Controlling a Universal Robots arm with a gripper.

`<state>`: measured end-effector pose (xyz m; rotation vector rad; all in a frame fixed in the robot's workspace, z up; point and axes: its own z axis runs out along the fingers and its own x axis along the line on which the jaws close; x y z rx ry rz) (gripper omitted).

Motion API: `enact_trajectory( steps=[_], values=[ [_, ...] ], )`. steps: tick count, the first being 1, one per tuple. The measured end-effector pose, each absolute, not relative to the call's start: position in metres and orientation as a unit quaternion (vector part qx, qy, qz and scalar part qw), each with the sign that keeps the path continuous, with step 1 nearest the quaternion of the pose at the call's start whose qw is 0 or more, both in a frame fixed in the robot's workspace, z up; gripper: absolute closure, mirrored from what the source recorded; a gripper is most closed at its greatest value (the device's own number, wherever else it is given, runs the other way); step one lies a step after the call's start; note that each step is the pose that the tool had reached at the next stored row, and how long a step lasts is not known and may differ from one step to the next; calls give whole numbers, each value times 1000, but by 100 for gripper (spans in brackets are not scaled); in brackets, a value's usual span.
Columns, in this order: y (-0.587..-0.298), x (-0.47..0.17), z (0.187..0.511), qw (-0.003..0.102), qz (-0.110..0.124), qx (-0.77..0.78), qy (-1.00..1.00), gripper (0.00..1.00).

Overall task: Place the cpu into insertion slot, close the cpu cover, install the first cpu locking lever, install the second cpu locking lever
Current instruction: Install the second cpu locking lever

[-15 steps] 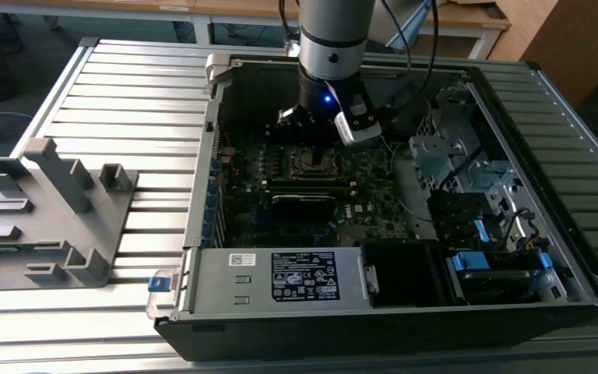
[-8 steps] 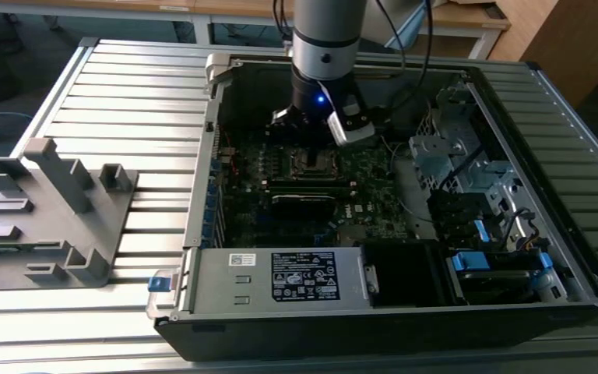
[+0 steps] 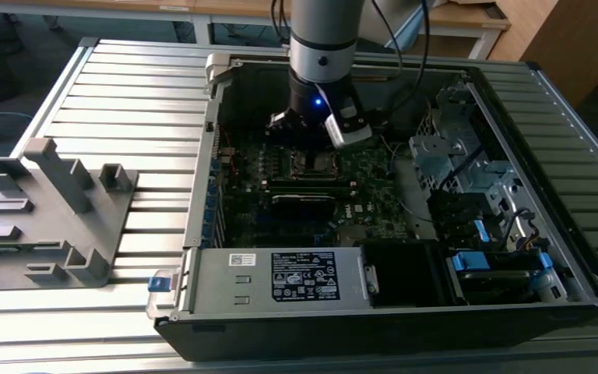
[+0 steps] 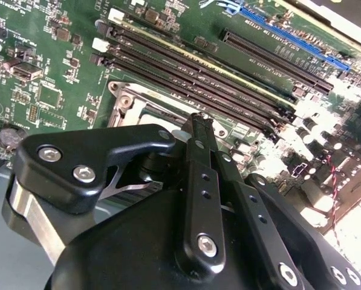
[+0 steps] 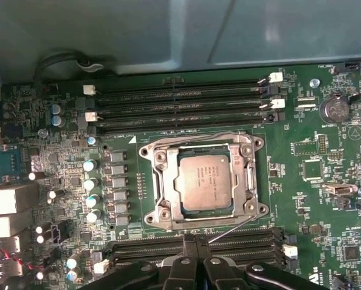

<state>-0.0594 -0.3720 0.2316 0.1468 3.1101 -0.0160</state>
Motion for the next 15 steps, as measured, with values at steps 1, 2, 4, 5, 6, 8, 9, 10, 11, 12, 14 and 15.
enact_trajectory(
  steps=[1,2,4,5,6,8,9,10,11,12,14,15],
  values=[
    [-372,-60,231,14,-6,47,999,89],
    [-372,-61,231,14,-7,47,999,89],
    [-372,-62,231,14,-8,47,999,89],
    [-372,-63,230,14,-8,47,999,89],
    [-372,-64,230,14,-9,47,999,89],
    [-372,-65,229,14,-10,47,999,89],
    [-372,-66,229,14,-10,47,999,89],
    [-372,-66,228,14,-11,47,999,89],
    [-372,-66,228,14,-11,47,999,89],
    [-372,-66,228,14,-11,47,999,89],
    [-372,-66,228,14,-11,47,999,89],
    [-372,-66,228,14,-11,47,999,89]
  ],
)
